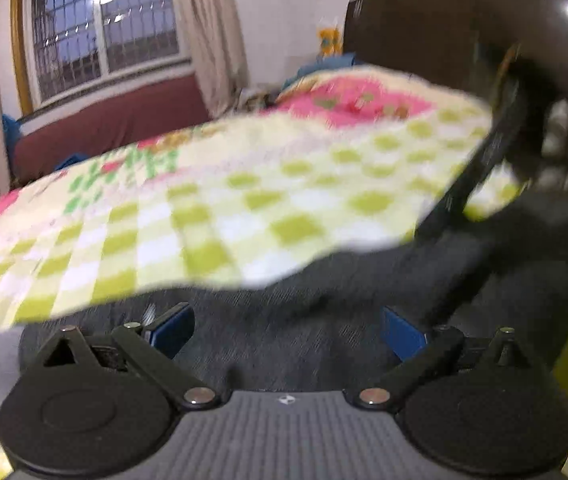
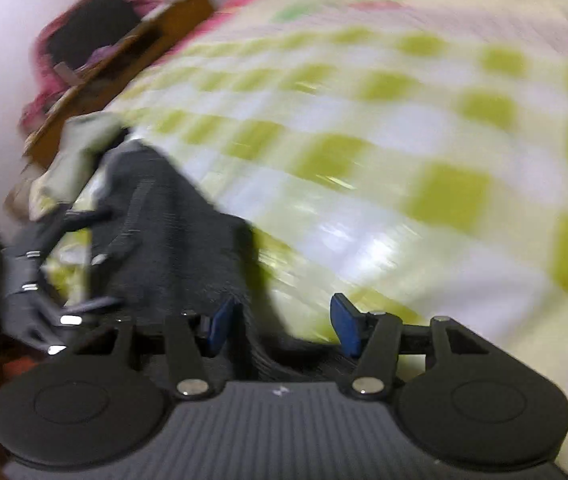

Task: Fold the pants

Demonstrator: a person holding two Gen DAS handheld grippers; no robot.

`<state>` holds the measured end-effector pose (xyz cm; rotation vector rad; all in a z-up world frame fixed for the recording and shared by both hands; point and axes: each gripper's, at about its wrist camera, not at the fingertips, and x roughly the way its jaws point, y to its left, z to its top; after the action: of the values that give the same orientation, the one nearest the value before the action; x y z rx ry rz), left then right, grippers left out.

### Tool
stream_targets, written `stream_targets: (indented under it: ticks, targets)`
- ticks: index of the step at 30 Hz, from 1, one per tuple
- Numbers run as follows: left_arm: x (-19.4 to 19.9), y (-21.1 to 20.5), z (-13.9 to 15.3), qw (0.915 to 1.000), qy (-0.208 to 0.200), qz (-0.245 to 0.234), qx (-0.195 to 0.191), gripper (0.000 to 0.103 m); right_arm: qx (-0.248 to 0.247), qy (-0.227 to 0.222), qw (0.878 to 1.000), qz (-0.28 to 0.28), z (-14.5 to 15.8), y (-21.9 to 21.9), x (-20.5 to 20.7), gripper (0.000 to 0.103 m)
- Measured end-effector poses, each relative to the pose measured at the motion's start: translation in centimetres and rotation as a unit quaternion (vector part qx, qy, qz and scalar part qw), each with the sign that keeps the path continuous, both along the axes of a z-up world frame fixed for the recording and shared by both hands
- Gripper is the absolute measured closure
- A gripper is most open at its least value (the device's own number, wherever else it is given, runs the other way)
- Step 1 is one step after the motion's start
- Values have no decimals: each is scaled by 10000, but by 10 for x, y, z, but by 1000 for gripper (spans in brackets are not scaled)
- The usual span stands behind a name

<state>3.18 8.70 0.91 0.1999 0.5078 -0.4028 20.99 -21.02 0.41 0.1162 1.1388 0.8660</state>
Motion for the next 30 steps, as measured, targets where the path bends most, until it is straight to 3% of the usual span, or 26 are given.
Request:
stream_targets:
  ticks: [2, 3, 5, 8, 15, 19, 21, 24, 26, 28, 30]
  targets:
    - [9, -15, -4, 9999, 48, -148, 55, 0, 262, 447, 9985, -159, -7, -19, -2, 48]
    - [14, -22, -12, 9995, 133, -150, 260, 0, 344, 550, 9978, -93, -6, -23, -7, 48]
    - [18, -31, -27, 9975, 302, -160, 623, 0, 345, 711, 9965, 257, -1, -25, -20, 47]
    - [16, -35, -42, 9954, 436, -216, 821, 0, 287, 947, 9921, 774, 3, -20, -36, 47]
    - [17, -40, -49, 9954, 392, -185, 849, 0, 528, 704, 9874, 1314, 10, 9, -20, 44]
    - [14, -41, -49, 9956, 369, -178, 846, 0, 1000, 1312, 9735, 1583, -24, 53, 7, 44]
    - [14, -40, -49, 9958, 353, -179, 831, 0, 1248, 1378, 9680, 1686, -34, 82, 4, 44]
    - [14, -38, -48, 9964, 361, -206, 745, 0, 1405, 1259, 9708, 1481, -43, 104, 5, 44]
    - [13, -36, -48, 9968, 349, -253, 679, 0, 1400, 1167, 9763, 1171, -45, 104, 18, 52]
    - [11, -37, -49, 9962, 382, -361, 702, 0, 1491, 1116, 9800, 694, -45, 92, 37, 59]
    - [8, -40, -51, 9955, 323, -424, 780, 0, 1752, 1055, 9788, 111, -42, 74, 59, 59]
